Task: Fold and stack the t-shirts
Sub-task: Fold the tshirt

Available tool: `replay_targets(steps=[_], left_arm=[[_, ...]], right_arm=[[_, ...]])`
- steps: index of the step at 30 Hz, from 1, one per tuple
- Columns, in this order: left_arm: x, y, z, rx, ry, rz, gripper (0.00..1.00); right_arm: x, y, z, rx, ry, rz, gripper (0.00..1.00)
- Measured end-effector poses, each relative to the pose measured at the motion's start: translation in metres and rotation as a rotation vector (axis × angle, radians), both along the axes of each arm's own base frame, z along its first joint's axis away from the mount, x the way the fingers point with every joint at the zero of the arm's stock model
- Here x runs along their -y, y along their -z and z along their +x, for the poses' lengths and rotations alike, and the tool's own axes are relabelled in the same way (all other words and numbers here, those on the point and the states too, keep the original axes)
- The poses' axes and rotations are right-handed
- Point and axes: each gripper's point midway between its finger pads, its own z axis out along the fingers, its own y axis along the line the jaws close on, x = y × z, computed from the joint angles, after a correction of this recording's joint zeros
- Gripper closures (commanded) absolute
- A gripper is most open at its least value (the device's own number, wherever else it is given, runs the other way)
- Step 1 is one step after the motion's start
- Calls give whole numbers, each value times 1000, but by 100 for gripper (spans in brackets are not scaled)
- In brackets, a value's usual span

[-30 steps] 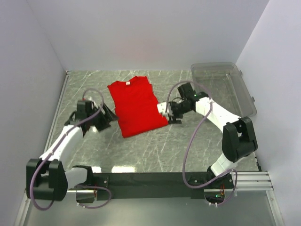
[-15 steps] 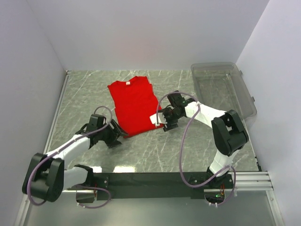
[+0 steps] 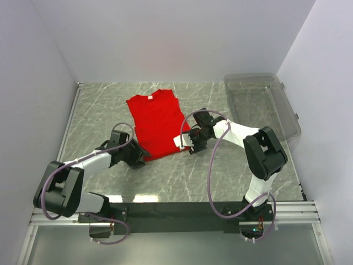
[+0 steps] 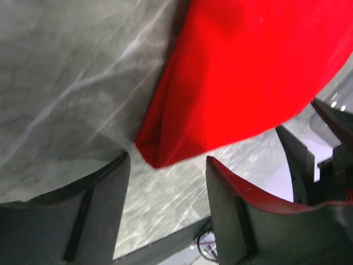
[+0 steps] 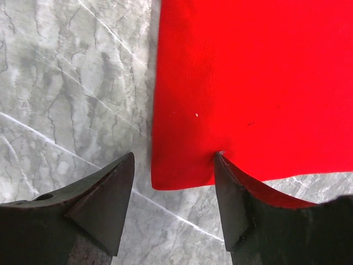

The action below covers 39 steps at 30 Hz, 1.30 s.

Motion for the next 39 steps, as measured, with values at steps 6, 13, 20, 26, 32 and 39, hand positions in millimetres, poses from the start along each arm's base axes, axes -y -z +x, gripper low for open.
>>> replay_targets(steps=[6,13,20,26,32,39], left_arm=[[5,4,11,-3,-11,33,52],[1,11,14,-3,-41,78,77],[-2,12,16,10,-44,100,92],[-1,12,16,14,-33,99,92],[0,11,16,16,-26,90,93],[3,9,15,16,-17,75,93]], right_arm=[[0,0,0,-4,7,1,36],[3,0,0,-5,-4,1,37],[10,3,-5,-16,-51,-21,37],[6,-4,-2,-5,-61,-14,37],[-1,-3,-7,-5,-81,-19,38],[-5,9,-11,-23,-84,-58,43]])
